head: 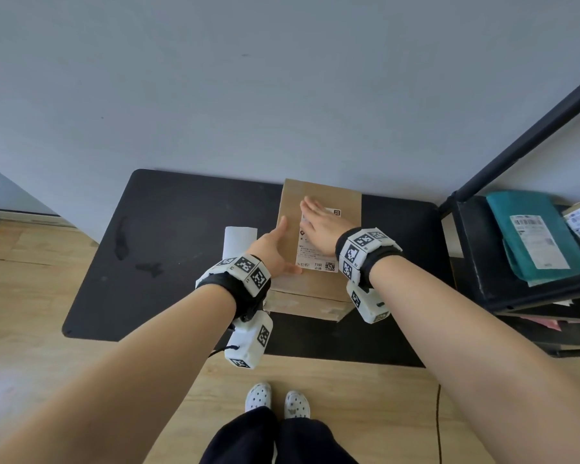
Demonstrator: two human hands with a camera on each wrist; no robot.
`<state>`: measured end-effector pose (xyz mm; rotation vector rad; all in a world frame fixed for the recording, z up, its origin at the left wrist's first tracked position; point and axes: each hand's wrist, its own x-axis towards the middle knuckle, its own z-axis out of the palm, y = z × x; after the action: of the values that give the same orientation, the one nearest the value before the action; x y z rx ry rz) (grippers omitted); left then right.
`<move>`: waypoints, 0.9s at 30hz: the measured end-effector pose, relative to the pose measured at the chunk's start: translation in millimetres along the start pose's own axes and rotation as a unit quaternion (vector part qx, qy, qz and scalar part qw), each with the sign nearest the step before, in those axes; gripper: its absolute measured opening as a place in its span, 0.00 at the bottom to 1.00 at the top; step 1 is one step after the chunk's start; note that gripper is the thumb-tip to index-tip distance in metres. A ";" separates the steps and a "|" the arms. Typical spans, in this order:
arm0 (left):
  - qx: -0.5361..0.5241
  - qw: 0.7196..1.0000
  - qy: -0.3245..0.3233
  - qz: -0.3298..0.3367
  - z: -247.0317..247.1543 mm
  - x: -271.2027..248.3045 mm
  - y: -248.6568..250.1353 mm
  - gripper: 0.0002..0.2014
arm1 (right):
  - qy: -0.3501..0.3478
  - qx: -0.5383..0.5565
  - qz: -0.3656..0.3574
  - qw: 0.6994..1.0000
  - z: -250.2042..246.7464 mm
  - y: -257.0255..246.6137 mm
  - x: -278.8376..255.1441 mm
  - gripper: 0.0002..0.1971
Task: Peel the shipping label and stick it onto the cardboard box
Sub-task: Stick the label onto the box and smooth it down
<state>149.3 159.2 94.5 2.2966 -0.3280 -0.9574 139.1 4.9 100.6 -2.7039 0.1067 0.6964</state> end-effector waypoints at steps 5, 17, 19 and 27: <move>-0.002 1.000 0.008 0.007 3.2 1.5 -3.4 0.53 | 0.007 0.008 -0.035 0.999 12.6 -0.5 -22.4 0.27; 0.013 0.999 -0.029 -0.001 -2.1 8.8 -7.2 0.57 | 0.000 -0.004 -0.072 0.997 48.8 1.0 -78.1 0.27; 0.032 0.999 -0.037 -0.009 -4.8 8.3 -6.3 0.58 | -0.002 -0.020 -0.075 0.997 51.6 1.2 -79.7 0.26; 0.054 0.998 -0.026 -0.009 -2.2 8.1 -7.3 0.58 | 0.009 -0.042 -0.091 0.995 59.9 11.9 -94.8 0.28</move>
<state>156.5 162.3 86.6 2.3791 -0.3899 -1.0322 26.9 13.4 93.4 -2.7546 -0.1677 0.6356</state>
